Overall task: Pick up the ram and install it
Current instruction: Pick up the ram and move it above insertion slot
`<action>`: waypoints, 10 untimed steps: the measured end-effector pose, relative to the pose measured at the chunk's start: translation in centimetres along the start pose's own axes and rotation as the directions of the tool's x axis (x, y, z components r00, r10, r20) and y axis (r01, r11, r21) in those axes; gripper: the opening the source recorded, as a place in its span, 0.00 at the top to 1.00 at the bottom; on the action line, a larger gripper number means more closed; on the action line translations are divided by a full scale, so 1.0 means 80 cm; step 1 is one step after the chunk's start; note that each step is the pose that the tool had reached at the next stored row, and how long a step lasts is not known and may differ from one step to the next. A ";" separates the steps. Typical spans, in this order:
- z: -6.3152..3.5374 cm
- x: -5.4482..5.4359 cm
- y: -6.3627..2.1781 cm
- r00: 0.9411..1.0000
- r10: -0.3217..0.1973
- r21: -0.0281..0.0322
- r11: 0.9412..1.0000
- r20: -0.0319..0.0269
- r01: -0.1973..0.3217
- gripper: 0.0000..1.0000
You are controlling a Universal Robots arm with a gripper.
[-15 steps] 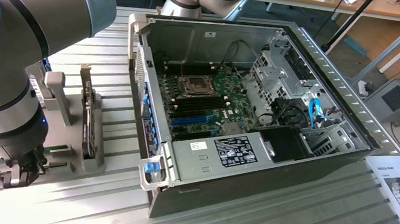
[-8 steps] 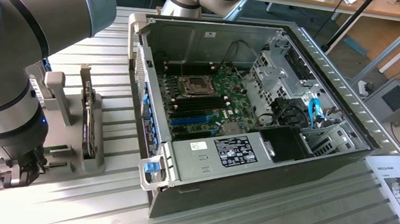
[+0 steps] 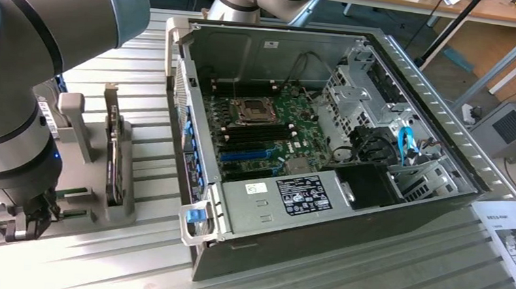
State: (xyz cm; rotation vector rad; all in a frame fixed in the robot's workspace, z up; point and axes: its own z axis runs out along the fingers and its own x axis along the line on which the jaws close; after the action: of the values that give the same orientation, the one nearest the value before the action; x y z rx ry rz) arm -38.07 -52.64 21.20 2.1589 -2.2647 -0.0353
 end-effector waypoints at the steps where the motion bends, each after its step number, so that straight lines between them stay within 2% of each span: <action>1: 0.000 0.000 0.000 1.000 0.000 0.000 1.000 0.000 0.000 0.88; 10: -0.001 0.000 0.000 1.000 0.000 0.000 1.000 0.000 0.000 0.88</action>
State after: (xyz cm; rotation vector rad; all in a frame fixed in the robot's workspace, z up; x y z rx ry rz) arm -38.07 -52.64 21.30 2.1589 -2.2646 -0.0353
